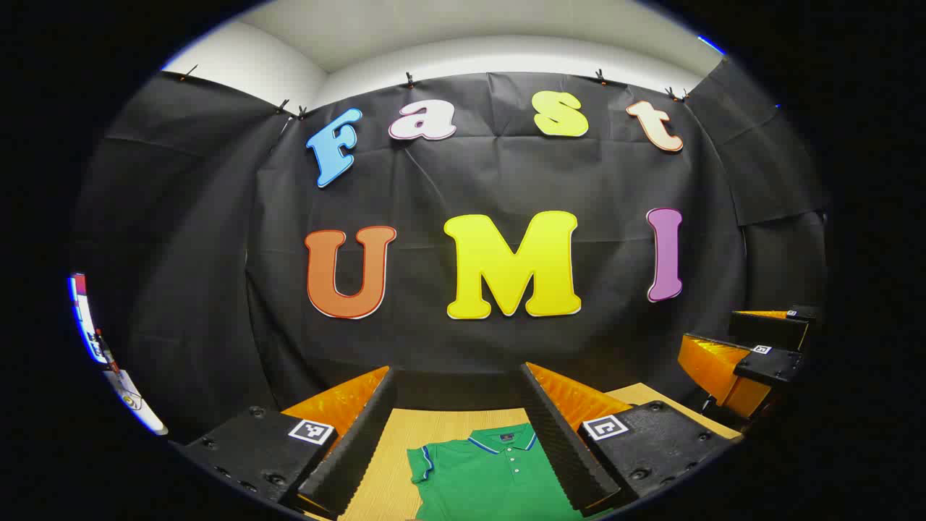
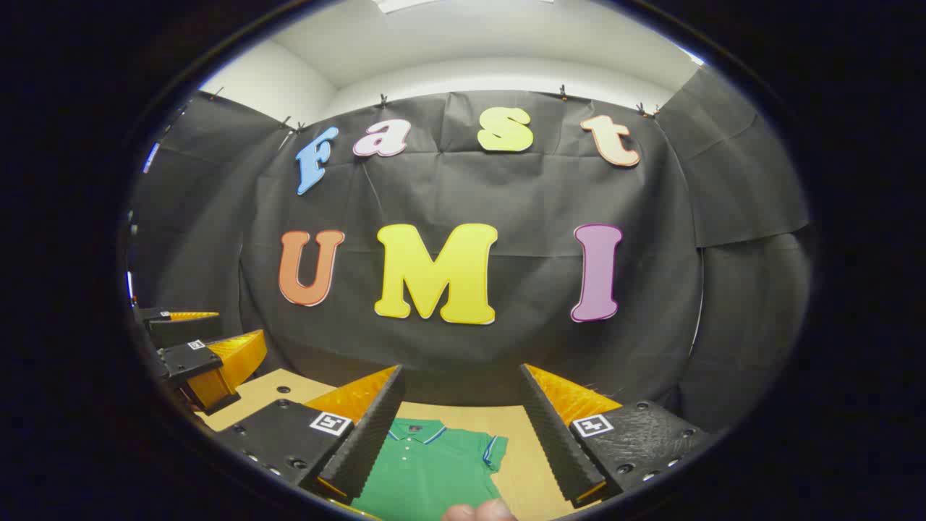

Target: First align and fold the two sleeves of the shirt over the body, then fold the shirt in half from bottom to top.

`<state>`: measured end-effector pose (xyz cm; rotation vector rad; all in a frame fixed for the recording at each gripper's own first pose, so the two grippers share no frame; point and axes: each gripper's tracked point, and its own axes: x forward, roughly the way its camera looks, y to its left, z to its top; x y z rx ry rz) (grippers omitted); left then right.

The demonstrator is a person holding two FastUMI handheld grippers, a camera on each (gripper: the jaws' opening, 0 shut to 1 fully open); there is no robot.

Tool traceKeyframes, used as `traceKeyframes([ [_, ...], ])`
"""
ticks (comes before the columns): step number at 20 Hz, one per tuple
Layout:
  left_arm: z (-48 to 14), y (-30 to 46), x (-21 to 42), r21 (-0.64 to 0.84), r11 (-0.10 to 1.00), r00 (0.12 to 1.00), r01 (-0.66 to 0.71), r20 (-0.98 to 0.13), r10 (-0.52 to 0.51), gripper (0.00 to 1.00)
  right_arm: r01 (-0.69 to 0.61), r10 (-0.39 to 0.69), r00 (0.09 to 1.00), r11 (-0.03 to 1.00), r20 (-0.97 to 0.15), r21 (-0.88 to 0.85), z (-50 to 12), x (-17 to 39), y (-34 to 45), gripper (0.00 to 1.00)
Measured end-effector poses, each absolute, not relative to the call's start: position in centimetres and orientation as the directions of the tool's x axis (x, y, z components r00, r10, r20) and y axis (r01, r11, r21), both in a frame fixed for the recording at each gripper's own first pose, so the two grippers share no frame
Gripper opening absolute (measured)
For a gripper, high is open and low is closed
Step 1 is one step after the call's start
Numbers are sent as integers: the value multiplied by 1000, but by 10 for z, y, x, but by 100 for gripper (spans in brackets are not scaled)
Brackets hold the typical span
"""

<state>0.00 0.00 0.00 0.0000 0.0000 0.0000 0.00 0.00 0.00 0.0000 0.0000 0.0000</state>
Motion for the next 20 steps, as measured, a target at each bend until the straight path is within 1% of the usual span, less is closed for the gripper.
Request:
traceKeyframes([
  [6,-3,-2,1,-6,1000,1000,-2,-7,2,100,2,-2,1000,1000,-7,-1,-1,1,-5,95],
  [7,-3,-3,1,-7,1000,1000,-2,-7,2,100,3,-3,1000,1000,-10,-3,-2,2,-6,93],
  [9,-3,-4,2,-8,1000,1000,-2,-9,2,100,4,-4,1000,1000,-11,-5,-3,2,-7,96],
  [11,-4,-4,5,-7,1000,1000,0,-10,0,100,2,-2,1000,1000,-8,-3,-2,4,-8,96],
  [12,-3,-5,5,-5,1000,1000,0,-10,0,100,2,-2,1000,1000,-9,-3,-2,5,-9,95],
  [16,-4,-7,7,-6,1000,1000,1,-13,-1,100,2,-2,1000,1000,-27,-1,-8,9,-13,95],
  [20,-8,-9,9,-14,1000,1000,-5,-23,5,100,5,-5,999,1000,-50,-7,-17,17,-20,96],
])
